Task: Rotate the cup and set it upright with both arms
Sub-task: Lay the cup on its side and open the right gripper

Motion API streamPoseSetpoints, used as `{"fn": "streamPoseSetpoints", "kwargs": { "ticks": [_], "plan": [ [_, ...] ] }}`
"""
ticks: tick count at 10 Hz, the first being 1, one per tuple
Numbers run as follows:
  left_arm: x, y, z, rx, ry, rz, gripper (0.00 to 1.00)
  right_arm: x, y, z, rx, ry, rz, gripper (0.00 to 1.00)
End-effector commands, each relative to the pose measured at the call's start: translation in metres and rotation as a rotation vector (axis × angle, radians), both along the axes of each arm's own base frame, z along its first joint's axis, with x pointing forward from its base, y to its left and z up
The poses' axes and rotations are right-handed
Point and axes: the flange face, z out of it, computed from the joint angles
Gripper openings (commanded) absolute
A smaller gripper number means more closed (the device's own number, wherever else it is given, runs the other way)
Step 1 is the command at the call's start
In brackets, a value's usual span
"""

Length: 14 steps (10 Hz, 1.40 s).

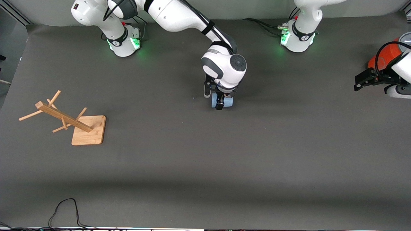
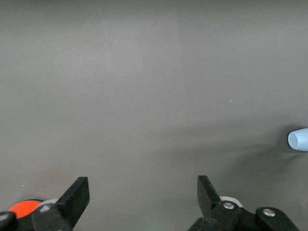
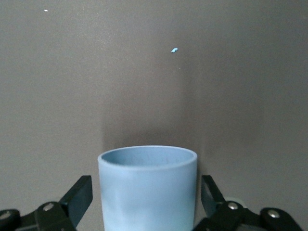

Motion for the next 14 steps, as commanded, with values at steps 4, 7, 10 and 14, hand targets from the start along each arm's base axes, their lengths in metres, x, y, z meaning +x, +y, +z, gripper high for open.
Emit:
{"fn": "streamPoseSetpoints", "kwargs": {
  "ticks": [4,7,10,14],
  "plan": [
    [0.001,0.005,0.002,-0.006,0.002,0.035,1.0,0.003,0.003,0.057,0.0,-0.017,-0.015,1.0],
    [0.001,-0.003,-0.001,-0.016,0.015,0.076,1.0,-0.002,-0.014,0.136,-0.02,0.046,0.016,1.0],
    [0.007,-0.058,-0.017,-0.058,0.044,0.11,1.0,0.022,-0.08,0.237,-0.033,0.17,0.185,1.0],
    [0.008,-0.178,-0.053,-0.002,0.054,0.168,1.0,0.083,-0.216,0.33,0.057,0.29,0.407,1.0]
  ]
}}
